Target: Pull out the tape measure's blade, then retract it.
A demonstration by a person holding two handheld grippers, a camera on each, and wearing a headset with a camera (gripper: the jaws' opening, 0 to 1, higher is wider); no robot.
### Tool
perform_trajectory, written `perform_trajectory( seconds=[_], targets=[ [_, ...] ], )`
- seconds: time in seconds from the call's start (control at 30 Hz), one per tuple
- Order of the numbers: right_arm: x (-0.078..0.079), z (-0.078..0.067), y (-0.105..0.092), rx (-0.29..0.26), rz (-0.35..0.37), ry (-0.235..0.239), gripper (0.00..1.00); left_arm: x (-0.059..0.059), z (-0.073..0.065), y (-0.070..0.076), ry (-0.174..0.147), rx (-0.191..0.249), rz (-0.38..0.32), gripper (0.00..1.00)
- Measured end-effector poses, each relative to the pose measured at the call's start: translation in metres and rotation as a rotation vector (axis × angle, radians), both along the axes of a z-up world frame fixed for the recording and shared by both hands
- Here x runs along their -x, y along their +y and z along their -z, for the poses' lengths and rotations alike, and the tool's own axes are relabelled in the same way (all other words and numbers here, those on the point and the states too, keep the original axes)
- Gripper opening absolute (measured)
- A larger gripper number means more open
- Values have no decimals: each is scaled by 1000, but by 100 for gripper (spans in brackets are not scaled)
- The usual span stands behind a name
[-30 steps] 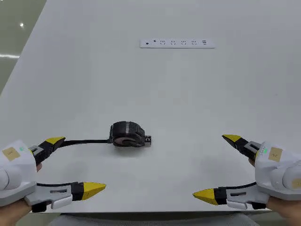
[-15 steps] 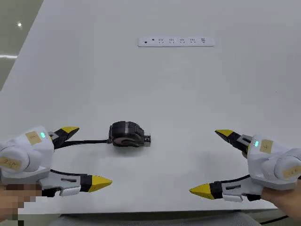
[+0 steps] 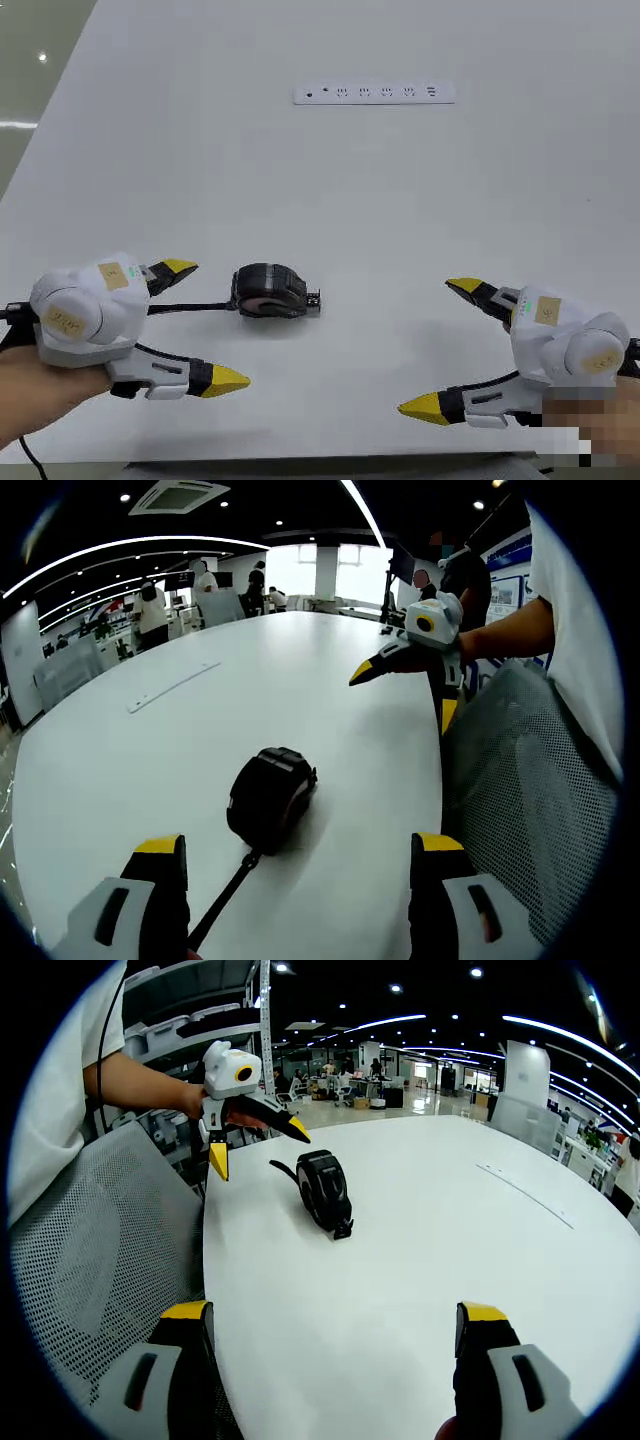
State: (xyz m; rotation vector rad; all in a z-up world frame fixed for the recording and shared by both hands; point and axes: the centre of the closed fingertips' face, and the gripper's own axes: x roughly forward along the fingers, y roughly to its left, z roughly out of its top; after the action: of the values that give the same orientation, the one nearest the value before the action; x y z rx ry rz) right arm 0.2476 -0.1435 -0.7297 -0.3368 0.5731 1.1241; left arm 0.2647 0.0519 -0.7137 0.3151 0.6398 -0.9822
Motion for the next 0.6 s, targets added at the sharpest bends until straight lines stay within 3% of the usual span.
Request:
perform_trajectory(
  seconds=[0.6],
  targets=[
    [-13,9,11,18,-40,-12,87,-21,22,3,-19,-88,60,70]
  ],
)
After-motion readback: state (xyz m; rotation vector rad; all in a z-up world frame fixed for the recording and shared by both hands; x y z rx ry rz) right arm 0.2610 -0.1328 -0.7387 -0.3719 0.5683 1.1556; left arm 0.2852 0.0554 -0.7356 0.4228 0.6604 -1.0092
